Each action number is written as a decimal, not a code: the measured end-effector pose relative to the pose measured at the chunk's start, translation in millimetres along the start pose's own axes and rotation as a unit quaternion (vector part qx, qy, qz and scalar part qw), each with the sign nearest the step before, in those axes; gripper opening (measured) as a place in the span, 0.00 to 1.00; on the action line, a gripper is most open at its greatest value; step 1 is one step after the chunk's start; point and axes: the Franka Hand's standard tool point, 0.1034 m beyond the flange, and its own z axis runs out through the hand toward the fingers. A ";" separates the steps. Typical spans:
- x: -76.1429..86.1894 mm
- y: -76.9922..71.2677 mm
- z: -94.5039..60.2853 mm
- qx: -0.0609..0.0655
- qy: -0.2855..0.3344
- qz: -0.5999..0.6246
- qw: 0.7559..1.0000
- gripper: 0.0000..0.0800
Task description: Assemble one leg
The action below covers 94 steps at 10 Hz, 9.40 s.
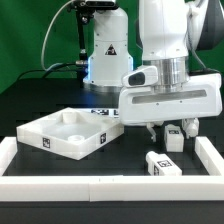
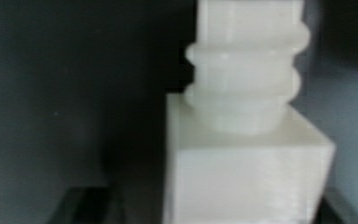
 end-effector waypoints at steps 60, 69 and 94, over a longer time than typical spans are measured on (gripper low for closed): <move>133.9 43.6 -16.9 -0.022 -0.045 -0.138 0.989 0.81; 126.7 49.8 5.1 -0.029 -0.039 -0.134 0.990 0.36; 92.0 235.1 -20.7 -0.045 -0.061 -0.202 0.976 0.67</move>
Offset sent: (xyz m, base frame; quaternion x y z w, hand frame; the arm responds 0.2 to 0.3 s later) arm -0.0326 0.0238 0.0511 -0.0031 -0.0457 0.0521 0.9976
